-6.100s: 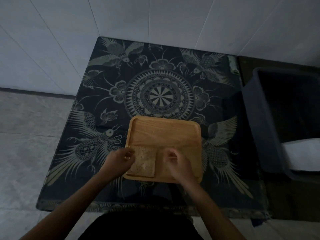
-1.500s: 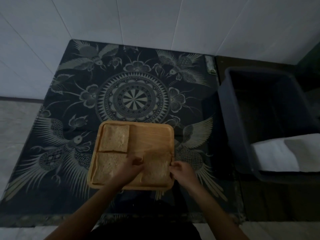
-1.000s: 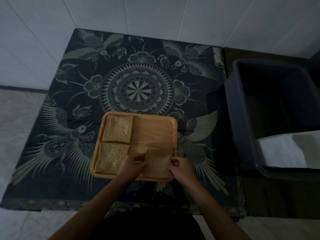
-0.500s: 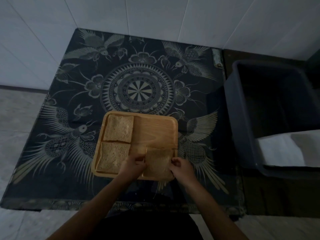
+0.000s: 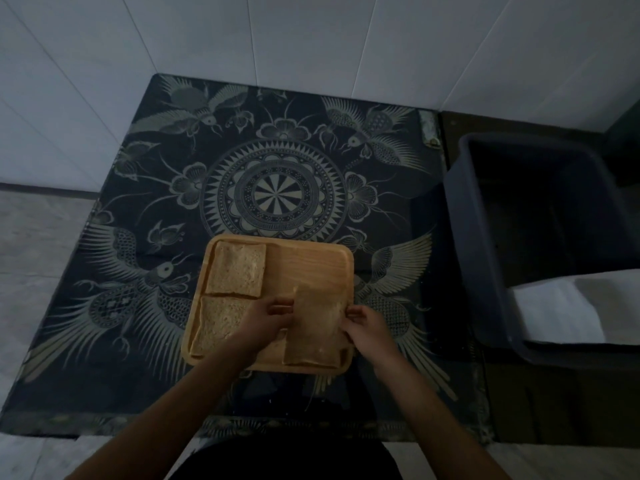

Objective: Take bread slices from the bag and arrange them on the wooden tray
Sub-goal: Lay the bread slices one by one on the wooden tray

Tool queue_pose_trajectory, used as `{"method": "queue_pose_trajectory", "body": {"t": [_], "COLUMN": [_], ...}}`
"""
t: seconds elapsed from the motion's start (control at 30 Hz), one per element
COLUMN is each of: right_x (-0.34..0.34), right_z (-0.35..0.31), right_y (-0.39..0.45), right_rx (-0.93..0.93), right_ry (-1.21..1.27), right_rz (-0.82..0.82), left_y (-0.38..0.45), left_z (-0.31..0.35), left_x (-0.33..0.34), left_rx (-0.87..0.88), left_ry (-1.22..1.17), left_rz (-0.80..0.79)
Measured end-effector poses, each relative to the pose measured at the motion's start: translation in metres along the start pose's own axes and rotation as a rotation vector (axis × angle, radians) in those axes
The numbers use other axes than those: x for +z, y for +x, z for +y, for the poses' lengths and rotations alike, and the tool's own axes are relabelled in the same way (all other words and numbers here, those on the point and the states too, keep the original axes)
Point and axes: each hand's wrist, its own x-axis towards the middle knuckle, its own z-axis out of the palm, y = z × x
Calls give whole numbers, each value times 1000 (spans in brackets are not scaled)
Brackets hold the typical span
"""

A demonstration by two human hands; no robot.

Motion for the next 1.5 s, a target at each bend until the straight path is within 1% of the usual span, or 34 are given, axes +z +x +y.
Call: {"method": "queue_pose_trajectory", "body": {"t": [0.17, 0.27, 0.4, 0.57, 0.77, 0.97, 1.03, 1.2, 1.33, 1.5], "right_x": [-7, -7, -5, -3, -3, -2, -2, -8, -14, -5], "right_z": [-30, -45, -52, -51, -46, -43, -44, -39, -17, 11], "right_y": [22, 39, 60, 75, 85, 88, 87, 73, 48, 25], "right_rx": [-66, -77, -83, -74, -78, -166, -191, -199, -220, -116], "right_ry": [56, 40, -49, -129, -226, -428, -460, -399, -372, -328], "right_rz": [-5, -1, 28, 52, 67, 123, 129, 124, 155, 118], "left_y": [20, 35, 53, 70, 77, 79, 79, 69, 55, 40], "left_z": [35, 49, 54, 48, 46, 42, 42, 34, 13, -8], "left_x": [-2, -2, -4, -3, 0, 0, 0, -1, -2, 1], "left_rx": [66, 80, 110, 71, 110, 163, 201, 252, 248, 209], "left_ry": [16, 18, 56, 56, 138, 224, 261, 360, 406, 404], "left_rz": [12, 39, 59, 71, 85, 107, 112, 150, 199, 199]}}
